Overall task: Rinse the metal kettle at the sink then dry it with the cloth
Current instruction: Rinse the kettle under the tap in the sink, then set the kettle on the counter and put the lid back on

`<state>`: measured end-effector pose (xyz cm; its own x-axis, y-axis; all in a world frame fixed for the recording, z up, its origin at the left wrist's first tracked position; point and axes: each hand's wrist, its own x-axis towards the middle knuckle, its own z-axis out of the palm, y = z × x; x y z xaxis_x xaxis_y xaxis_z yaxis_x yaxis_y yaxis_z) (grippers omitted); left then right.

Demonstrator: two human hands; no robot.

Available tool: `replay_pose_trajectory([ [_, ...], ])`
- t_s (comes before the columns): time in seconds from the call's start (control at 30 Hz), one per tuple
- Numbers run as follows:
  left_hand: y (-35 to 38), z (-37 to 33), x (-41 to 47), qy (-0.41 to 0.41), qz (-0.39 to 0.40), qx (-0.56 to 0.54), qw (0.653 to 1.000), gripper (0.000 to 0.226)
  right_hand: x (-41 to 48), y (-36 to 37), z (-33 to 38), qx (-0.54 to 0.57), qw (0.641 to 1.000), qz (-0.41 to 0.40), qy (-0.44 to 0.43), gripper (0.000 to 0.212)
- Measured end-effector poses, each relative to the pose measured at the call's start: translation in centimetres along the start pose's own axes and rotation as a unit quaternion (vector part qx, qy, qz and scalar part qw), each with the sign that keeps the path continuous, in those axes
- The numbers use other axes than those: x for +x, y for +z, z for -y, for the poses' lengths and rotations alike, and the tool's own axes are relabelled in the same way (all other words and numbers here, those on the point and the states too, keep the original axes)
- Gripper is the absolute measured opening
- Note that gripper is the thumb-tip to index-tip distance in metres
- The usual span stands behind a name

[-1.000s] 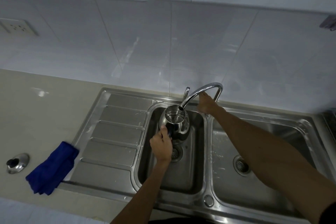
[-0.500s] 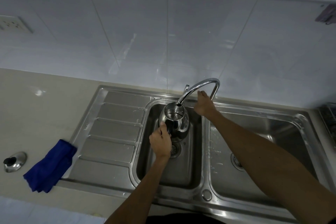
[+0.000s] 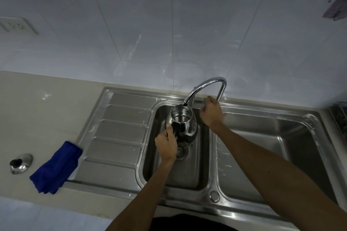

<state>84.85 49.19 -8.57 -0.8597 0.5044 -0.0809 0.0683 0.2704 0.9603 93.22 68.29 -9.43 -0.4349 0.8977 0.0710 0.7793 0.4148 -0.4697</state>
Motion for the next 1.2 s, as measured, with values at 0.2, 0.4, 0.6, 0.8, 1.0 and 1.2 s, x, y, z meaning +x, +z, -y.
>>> replay_pose_trajectory([
  [0.2,-1.1,1.9,-0.8,-0.019,0.019,-0.026,0.999,0.055,-1.7,0.9,1.4,0.097,0.994,0.057,0.011,0.035],
  [0.4,-3.8,2.2,-1.9,-0.017,0.042,-0.020,0.999,0.054,-3.8,2.2,1.4,0.338,0.899,0.217,0.174,0.019],
  [0.6,-7.1,2.8,-3.1,-0.007,0.053,0.024,0.998,0.060,-8.1,2.3,2.4,0.415,0.860,0.215,0.204,0.005],
  [0.8,-10.6,2.6,-4.5,0.019,0.068,0.032,0.997,0.062,-11.3,4.3,1.0,0.339,0.920,0.137,0.140,0.018],
  [1.0,-15.3,2.7,-4.0,0.036,0.077,-0.002,0.996,0.060,-14.8,1.1,7.7,0.313,0.938,0.082,0.124,0.009],
  [1.2,-22.9,3.0,-0.7,0.054,0.099,-0.014,0.994,0.058,-16.7,2.4,15.4,0.297,0.947,0.039,0.113,0.024],
])
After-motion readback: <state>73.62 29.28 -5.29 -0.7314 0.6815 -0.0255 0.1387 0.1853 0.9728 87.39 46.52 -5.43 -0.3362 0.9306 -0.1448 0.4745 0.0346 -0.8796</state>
